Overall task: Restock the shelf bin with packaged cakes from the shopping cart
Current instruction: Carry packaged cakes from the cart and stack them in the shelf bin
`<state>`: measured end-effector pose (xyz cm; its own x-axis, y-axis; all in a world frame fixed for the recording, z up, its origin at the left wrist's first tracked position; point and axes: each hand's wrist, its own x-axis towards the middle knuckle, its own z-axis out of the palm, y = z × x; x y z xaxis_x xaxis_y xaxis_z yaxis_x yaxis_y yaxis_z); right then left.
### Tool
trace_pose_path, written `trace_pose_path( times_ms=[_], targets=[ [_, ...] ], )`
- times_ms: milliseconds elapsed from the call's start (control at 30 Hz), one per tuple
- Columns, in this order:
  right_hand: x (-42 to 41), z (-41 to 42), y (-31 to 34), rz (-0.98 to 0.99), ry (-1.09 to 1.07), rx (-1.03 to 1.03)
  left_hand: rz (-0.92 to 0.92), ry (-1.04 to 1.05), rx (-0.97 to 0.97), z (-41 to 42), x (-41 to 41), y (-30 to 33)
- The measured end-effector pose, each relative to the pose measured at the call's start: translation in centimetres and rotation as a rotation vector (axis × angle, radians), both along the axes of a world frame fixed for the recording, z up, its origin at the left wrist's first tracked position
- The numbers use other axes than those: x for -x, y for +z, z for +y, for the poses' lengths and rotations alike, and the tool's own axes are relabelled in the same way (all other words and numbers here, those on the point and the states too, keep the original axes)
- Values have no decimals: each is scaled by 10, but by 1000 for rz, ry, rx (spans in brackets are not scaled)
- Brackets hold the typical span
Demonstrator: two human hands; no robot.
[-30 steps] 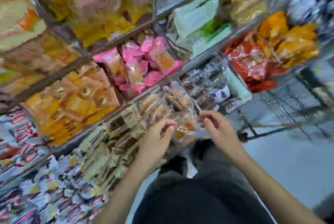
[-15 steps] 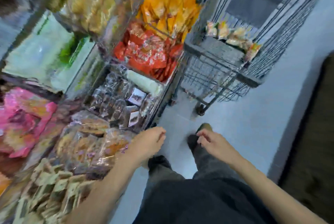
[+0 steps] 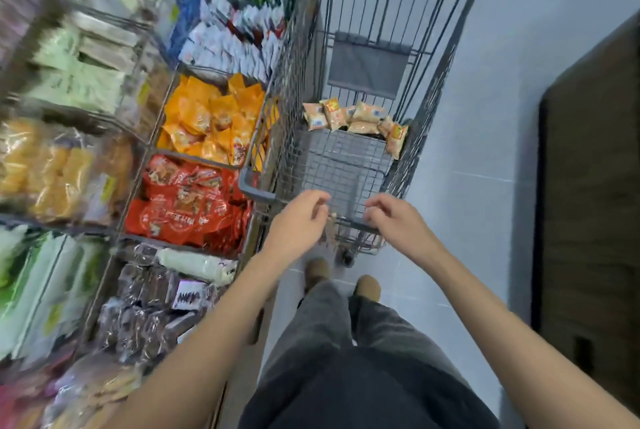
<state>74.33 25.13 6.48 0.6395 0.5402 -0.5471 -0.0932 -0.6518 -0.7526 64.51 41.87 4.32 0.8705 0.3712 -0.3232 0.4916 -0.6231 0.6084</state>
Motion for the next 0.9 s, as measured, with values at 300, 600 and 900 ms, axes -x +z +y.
trace_pose_path(
  times_ms=[300,600,900],
  targets=[
    [-85,77,-54,95,-69,85,405,-97,-7,74,-116,-132],
    [-143,132,-176,305,-343,165,462,207,109,148,-246,-276],
    [-164,130,-229,359,-435,216,183,697,465,156,-329,-360]
  ],
)
